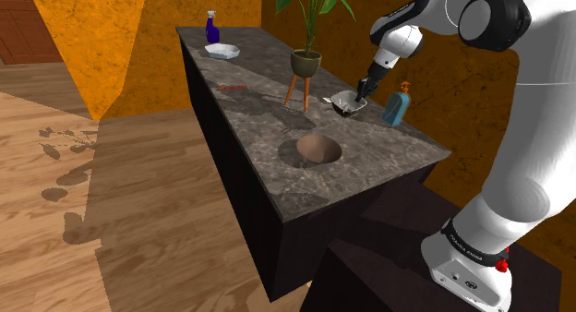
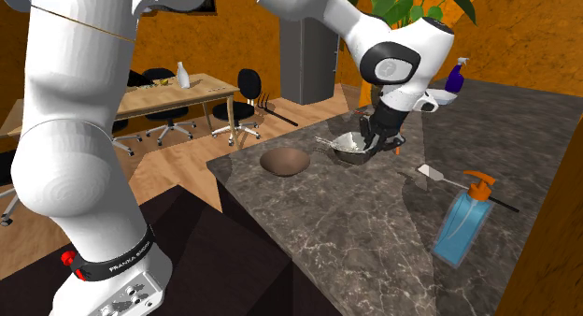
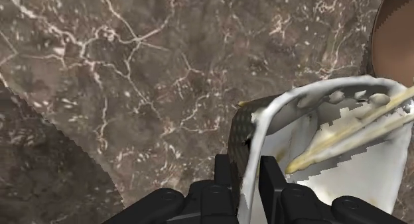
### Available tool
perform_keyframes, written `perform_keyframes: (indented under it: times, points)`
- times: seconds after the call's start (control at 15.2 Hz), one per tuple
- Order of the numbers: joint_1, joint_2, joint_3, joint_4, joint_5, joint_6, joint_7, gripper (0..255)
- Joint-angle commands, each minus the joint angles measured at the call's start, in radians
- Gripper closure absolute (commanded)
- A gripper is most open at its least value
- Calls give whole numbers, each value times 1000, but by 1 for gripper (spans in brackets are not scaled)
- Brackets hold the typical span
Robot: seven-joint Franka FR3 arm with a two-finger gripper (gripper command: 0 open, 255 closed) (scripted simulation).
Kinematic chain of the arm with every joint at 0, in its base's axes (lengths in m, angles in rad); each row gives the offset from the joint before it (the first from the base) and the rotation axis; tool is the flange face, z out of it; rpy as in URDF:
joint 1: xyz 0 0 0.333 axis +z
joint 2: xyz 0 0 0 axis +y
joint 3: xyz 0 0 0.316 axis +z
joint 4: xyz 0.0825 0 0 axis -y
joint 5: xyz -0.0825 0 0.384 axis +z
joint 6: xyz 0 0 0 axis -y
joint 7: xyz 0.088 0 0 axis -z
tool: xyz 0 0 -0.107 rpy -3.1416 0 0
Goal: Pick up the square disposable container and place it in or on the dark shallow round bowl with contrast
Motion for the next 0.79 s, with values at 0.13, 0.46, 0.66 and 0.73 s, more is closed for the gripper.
perform_keyframes:
  times: [0.13, 0.46, 0.66, 0.73]
  points:
    - [61, -92, 3, -122, -20, 55, 44, 255]
    - [151, -223, 23, -299, -51, 147, 129, 255]
    - [200, -294, 42, -390, -70, 198, 190, 255]
    - [215, -316, 50, -419, -75, 214, 212, 255]
